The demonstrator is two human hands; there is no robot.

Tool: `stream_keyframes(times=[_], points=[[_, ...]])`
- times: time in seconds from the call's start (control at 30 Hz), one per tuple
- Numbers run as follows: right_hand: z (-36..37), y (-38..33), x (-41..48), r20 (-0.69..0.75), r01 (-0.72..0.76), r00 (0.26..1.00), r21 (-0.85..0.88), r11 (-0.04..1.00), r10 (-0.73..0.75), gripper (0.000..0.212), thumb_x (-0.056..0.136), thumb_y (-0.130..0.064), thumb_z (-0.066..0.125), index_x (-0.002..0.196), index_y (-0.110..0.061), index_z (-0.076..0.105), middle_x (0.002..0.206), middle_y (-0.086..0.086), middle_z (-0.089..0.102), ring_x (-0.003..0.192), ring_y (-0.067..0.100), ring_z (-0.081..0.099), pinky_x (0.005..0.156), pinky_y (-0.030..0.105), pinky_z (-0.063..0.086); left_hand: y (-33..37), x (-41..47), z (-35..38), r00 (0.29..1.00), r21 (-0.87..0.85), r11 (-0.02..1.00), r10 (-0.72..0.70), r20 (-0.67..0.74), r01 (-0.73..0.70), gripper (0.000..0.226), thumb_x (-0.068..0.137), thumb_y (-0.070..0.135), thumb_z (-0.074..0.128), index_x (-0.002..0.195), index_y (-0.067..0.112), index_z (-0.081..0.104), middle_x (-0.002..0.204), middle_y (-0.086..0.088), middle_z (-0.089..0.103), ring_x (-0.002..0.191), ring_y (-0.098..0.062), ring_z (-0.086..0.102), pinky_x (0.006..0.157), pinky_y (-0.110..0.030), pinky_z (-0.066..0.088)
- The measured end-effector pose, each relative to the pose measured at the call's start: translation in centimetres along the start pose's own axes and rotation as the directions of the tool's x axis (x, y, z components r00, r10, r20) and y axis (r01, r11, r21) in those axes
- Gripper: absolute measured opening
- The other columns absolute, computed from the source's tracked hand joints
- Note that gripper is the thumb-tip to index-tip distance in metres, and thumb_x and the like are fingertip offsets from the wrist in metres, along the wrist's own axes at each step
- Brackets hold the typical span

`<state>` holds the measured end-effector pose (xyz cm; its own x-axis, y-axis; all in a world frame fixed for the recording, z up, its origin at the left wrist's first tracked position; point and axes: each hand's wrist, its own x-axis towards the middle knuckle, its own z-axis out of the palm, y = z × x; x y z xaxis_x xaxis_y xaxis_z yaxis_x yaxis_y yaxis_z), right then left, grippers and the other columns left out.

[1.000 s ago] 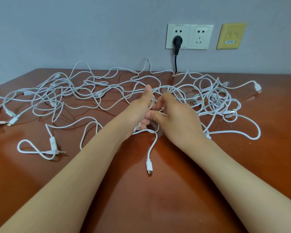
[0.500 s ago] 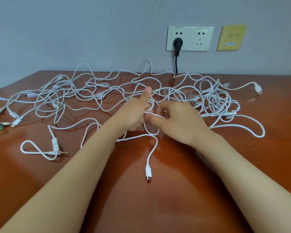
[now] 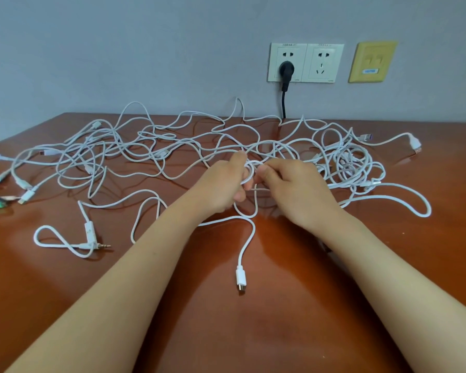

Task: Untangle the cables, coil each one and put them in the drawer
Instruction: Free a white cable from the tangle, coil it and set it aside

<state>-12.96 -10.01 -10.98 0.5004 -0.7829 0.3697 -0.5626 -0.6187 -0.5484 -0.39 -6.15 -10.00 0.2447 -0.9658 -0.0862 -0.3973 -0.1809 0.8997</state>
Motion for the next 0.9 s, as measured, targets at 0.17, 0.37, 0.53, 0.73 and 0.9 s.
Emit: stream_keyframes(times=[0.17, 0.37, 0.53, 0.73, 0.9], points=[[0.0, 0.0, -0.1, 0.006, -0.023, 1.0, 0.015, 1.0, 0.023, 0.034, 0.097, -0.032, 0.04, 0.07, -0.027, 0.06, 0.062, -0.008, 0.053, 0.077, 0.02, 0.054, 0.067, 0.03, 0.035, -0.2, -0.3, 0.2, 0.993, 0.07, 0.991, 0.114, 0.044, -0.117, 0.052, 0.096, 0.051, 0.032, 0.061, 0.014, 0.043, 0.032, 0.008, 0.032, 0.026, -0.006, 0.024, 0.032, -0.015, 0.021], [0.1, -0.2, -0.3, -0.012, 0.027, 1.0, -0.022, 0.999, -0.027, 0.026, 0.095, -0.025, 0.038, 0.086, -0.019, 0.061, 0.075, 0.001, 0.06, 0.084, 0.027, 0.057, 0.069, 0.034, 0.039, -0.3, 0.0, 0.4, 0.985, -0.053, 0.984, 0.168, -0.031, -0.17, 0.043, 0.1, 0.03, 0.038, 0.061, 0.013, 0.041, 0.029, 0.008, 0.031, 0.025, -0.003, 0.024, 0.03, -0.011, 0.02], [0.1, -0.6, -0.7, 0.04, 0.089, 0.996, -0.186, 0.979, -0.083, 0.013, 0.091, -0.021, 0.038, 0.099, -0.021, 0.048, 0.089, 0.012, 0.06, 0.092, 0.037, 0.054, 0.066, 0.035, 0.033, -0.3, 0.4, 0.0, 0.967, -0.161, 0.975, 0.115, -0.225, -0.153, 0.041, 0.1, 0.033, 0.039, 0.066, 0.014, 0.052, 0.028, 0.007, 0.036, 0.023, -0.003, 0.03, 0.029, -0.011, 0.023], [0.1, -0.8, -0.7, -0.001, 0.101, 0.995, -0.185, 0.978, -0.103, 0.023, 0.094, -0.02, 0.038, 0.116, -0.018, 0.045, 0.098, 0.009, 0.065, 0.094, 0.035, 0.055, 0.07, 0.036, 0.038, -0.4, 0.6, -0.5, 0.944, -0.327, 0.935, 0.026, -0.328, -0.139, 0.04, 0.101, 0.035, 0.037, 0.073, 0.018, 0.06, 0.03, 0.008, 0.035, 0.026, -0.004, 0.023, 0.032, -0.013, 0.019], [0.5, -1.2, -1.0, 0.083, 0.195, 0.98, -0.169, 0.966, -0.183, 0.022, 0.096, -0.023, 0.039, 0.111, -0.019, 0.055, 0.109, 0.003, 0.061, 0.104, 0.029, 0.054, 0.081, 0.038, 0.043, -1.1, 0.9, -0.5, 0.868, 0.045, 0.978, 0.203, -0.454, -0.205, 0.045, 0.1, 0.032, 0.037, 0.059, 0.021, 0.051, 0.047, 0.007, 0.048, 0.056, -0.017, 0.051, 0.059, -0.028, 0.038]])
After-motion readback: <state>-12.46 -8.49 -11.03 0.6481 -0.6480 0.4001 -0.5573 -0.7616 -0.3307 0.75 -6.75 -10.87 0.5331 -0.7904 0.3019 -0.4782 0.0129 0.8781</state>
